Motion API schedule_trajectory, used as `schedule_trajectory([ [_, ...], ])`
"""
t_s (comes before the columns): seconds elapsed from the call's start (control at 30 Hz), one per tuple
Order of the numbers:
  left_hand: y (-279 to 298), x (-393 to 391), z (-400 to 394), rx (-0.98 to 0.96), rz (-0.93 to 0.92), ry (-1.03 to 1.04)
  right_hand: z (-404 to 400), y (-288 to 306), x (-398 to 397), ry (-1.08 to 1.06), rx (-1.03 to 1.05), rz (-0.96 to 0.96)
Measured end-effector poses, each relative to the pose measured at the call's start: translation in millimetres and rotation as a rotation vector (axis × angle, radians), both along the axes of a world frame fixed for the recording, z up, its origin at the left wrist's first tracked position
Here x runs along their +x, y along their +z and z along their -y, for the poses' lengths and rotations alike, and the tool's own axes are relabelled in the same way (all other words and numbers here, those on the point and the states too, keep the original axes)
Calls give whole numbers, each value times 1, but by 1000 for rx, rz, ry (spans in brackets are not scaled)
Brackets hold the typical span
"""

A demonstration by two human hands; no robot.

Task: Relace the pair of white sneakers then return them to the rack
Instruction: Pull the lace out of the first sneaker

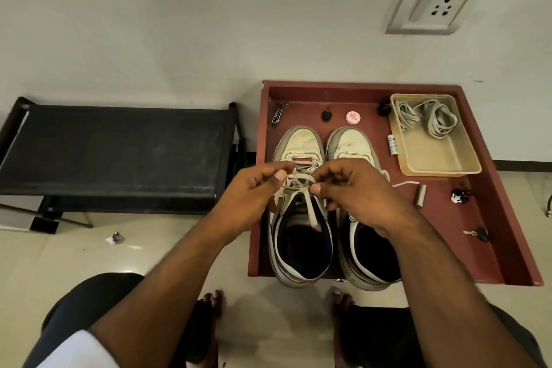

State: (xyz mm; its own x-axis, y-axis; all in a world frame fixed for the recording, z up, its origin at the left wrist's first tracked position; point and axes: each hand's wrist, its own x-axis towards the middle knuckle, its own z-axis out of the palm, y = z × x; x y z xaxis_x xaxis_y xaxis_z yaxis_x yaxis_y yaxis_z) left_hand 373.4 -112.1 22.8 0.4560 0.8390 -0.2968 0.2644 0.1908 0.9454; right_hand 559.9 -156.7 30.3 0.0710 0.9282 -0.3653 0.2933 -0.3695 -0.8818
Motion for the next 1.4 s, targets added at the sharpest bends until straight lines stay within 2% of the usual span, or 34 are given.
schedule_trajectory([
  [0.07, -4, -1, -2, -109, -5, -76, 1, -1, 0, -20, 2, -7],
  [0.17, -9, -3, -8, -129, -19, -153, 0, 0, -4, -10, 0, 33],
  [0.33, -19, -8, -14, 80, -170, -183, 0, 0, -5, -55, -12, 24],
  [0.5, -17, -13, -17, 170, -223, -100, 1, 2, -5, -82, -11, 26],
  [0.63, -6, -22, -21, 295, -259, -39, 3, 4, -4, -206, 3, 32],
  [0.7, -4, -27, -25, 276, -261, 83, 4, 9, 0, -302, 38, 33],
  [0.87, -16, -40, -38, 70, -103, 704, 10, 26, 30, -638, 239, 119],
  [0.93, -21, -37, -40, 86, -146, 793, 13, 28, 40, -787, 301, 154],
  [1.0, -20, -30, -33, 259, -339, 678, 13, 29, 40, -772, 281, 265],
  [1.07, -15, -21, -18, 413, -448, 420, 14, 34, 28, -628, 225, 454],
  [1.13, -9, -12, 1, 328, -346, 169, 15, 37, 9, -442, 206, 585],
  [1.23, -5, -7, 21, 188, -274, -52, 21, 30, -15, -131, 24, 573],
  [1.3, -10, -5, 26, 217, -289, -108, 28, 19, -26, -42, -40, 534],
  [1.4, -17, -5, 30, 244, -220, -55, 33, 10, -35, -39, 8, 500],
])
